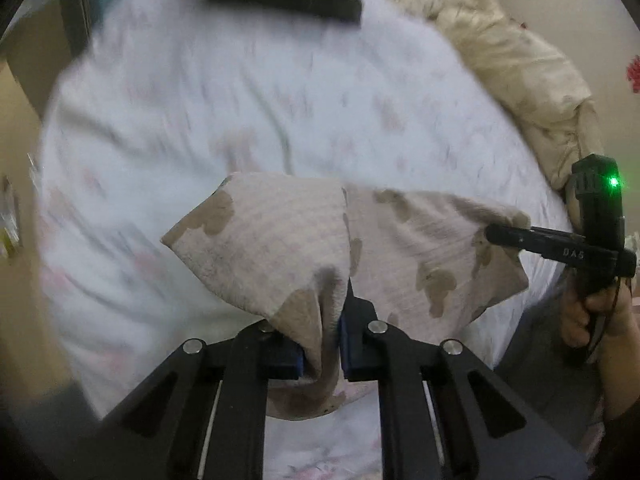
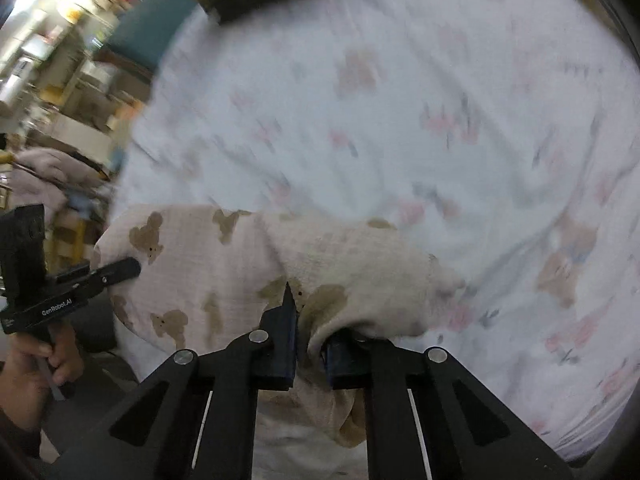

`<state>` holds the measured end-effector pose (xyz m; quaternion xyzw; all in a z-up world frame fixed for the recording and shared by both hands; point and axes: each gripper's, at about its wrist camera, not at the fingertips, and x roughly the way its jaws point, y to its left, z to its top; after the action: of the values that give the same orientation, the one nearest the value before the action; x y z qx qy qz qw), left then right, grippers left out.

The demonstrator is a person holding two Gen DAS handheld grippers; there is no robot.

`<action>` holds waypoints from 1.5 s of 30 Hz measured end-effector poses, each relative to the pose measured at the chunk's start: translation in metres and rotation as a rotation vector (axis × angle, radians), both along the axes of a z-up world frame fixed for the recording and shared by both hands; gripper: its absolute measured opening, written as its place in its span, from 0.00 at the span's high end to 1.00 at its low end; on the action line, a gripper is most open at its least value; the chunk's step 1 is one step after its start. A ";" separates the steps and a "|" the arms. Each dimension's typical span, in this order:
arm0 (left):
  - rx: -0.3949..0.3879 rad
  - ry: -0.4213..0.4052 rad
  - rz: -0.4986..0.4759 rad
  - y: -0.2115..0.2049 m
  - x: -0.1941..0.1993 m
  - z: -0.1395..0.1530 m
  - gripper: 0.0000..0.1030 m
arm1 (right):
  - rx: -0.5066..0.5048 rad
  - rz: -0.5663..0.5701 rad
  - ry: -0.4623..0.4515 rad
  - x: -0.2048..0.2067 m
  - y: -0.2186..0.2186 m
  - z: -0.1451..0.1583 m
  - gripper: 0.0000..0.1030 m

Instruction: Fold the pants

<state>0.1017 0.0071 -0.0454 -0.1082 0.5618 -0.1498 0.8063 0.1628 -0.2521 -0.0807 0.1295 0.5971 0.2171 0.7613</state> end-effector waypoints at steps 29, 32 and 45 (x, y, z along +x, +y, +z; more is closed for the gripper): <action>0.369 -0.488 0.280 0.100 0.435 0.063 0.14 | -0.265 -0.291 -0.394 0.465 0.057 0.112 0.33; 0.271 -0.455 0.282 0.107 0.393 0.050 0.14 | -0.233 -0.225 -0.424 0.434 0.053 0.116 0.33; 0.169 -0.628 0.395 0.070 0.190 0.124 0.08 | -0.116 -0.181 -0.615 0.203 0.075 0.179 0.24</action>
<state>0.2917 0.0775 0.0789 -0.0965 0.2661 0.0296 0.9587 0.3660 -0.1774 0.0988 0.0669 0.3368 0.1430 0.9283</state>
